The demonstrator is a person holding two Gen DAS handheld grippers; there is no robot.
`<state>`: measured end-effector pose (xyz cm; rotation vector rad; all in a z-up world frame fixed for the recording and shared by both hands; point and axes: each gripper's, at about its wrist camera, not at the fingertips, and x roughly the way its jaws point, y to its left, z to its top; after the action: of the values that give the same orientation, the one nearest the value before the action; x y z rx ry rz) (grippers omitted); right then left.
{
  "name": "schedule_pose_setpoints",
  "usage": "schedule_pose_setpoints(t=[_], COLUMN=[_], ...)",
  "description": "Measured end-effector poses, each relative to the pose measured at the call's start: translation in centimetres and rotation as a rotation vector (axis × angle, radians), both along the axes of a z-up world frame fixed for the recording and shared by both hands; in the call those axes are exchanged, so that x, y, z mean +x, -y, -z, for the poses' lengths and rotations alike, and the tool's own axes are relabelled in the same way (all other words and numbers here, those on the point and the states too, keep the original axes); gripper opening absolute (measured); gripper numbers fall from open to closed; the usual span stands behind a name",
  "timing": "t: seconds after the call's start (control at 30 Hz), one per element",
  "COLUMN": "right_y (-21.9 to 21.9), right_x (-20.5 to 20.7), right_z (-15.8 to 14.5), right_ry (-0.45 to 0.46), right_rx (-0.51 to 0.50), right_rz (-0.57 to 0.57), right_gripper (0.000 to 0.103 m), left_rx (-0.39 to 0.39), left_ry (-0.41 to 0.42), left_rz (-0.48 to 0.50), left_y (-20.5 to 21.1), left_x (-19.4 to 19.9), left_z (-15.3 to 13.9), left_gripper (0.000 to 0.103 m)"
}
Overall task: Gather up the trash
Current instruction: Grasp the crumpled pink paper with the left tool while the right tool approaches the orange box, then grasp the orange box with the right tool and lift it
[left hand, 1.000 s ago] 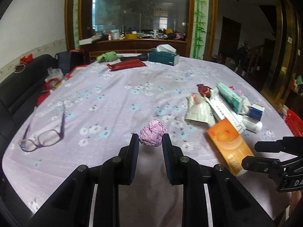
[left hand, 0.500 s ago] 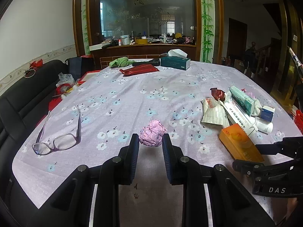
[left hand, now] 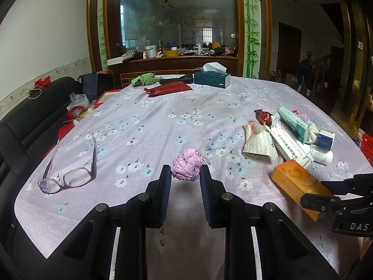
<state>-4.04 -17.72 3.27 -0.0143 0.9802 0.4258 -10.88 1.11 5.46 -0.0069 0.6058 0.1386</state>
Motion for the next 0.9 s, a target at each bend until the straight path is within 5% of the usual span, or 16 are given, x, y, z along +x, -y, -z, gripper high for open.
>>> schedule_pose_setpoints(t=[0.43, 0.9], right_y=[2.9, 3.1], right_x=[-1.9, -1.5], right_z=[-0.3, 1.2], right_ry=[-0.023, -0.066], right_rx=[0.040, -0.003], right_rz=[0.024, 0.007], right_gripper=[0.052, 0.057], left_rx=[-0.081, -0.066], left_ry=[-0.027, -0.032], left_rz=[0.087, 0.100], left_y=[1.1, 2.4], left_x=[-0.1, -0.2], left_z=[-0.4, -0.3], left_gripper=[0.024, 0.024])
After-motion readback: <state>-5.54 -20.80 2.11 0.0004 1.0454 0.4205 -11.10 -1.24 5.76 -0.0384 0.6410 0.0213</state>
